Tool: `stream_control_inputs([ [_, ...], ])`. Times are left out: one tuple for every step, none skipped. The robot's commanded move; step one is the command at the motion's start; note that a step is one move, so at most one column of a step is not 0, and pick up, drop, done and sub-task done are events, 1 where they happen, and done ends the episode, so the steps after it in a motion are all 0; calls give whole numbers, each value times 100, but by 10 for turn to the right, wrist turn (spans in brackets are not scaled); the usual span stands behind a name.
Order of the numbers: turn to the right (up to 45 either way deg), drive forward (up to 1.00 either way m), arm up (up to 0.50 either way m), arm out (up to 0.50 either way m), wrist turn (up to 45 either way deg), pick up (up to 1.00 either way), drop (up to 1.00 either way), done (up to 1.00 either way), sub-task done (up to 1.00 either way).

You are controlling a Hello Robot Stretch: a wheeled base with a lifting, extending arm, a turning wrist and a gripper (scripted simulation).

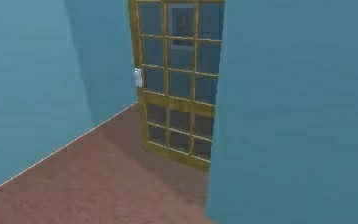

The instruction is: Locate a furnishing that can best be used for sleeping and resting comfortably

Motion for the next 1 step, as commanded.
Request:
stream_control_inputs([
  [0, 15, 0, 0, 0, 0, 0, 0, 0],
])
